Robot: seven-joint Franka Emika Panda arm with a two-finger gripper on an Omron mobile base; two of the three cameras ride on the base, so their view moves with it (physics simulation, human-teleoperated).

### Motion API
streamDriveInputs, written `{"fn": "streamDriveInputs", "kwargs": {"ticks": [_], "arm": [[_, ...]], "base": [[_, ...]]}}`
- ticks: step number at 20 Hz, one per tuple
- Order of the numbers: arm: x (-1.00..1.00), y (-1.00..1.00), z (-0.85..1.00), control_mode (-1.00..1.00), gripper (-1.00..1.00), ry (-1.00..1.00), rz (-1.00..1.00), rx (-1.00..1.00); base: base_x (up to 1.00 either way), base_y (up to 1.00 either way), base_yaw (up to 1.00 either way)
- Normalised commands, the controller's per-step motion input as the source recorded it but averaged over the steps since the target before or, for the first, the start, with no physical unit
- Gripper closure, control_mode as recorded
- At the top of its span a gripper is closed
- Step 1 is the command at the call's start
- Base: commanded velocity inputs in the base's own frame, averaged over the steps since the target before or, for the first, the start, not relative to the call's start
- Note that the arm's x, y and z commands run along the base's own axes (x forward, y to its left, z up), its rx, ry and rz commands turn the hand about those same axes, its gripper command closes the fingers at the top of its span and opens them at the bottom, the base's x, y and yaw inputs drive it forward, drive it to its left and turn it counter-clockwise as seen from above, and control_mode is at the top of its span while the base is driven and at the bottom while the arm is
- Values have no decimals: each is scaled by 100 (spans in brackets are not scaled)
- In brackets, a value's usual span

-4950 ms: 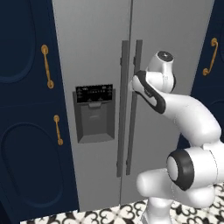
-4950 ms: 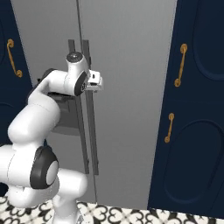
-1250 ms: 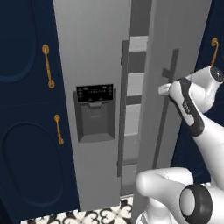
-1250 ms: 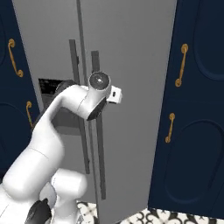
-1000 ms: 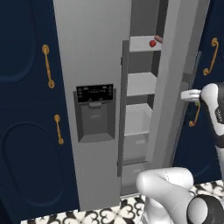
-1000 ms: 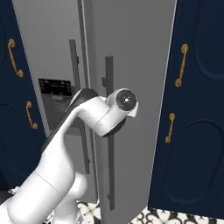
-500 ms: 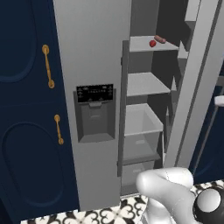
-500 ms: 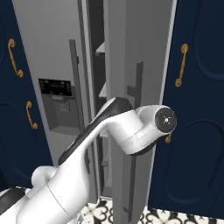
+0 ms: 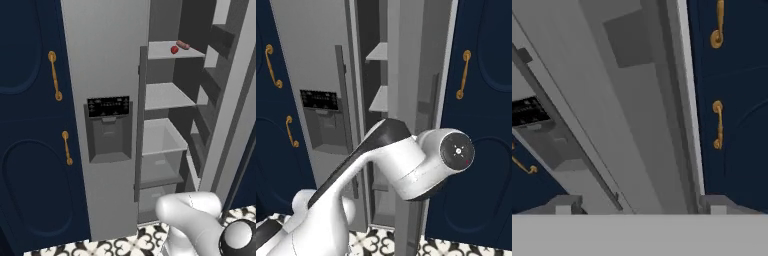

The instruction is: Take the strawberry from the fridge and place it on top of the pancake, located on the dining counter.

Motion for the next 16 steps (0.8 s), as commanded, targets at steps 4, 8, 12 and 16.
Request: {"fn": "streamDriveInputs", "kwargs": {"ticks": [4,8,12,16], "arm": [[-20,100,38,-100,-100,17,0,-62],[7,100,16,-100,-100,33,0,-75],[22,100,0,-100,-100,41,-1,-77],[24,75,-5,-100,-100,33,-4,-61]], "base": [[0,0,0],[0,0,0],[0,0,0],[0,0,0]]}}
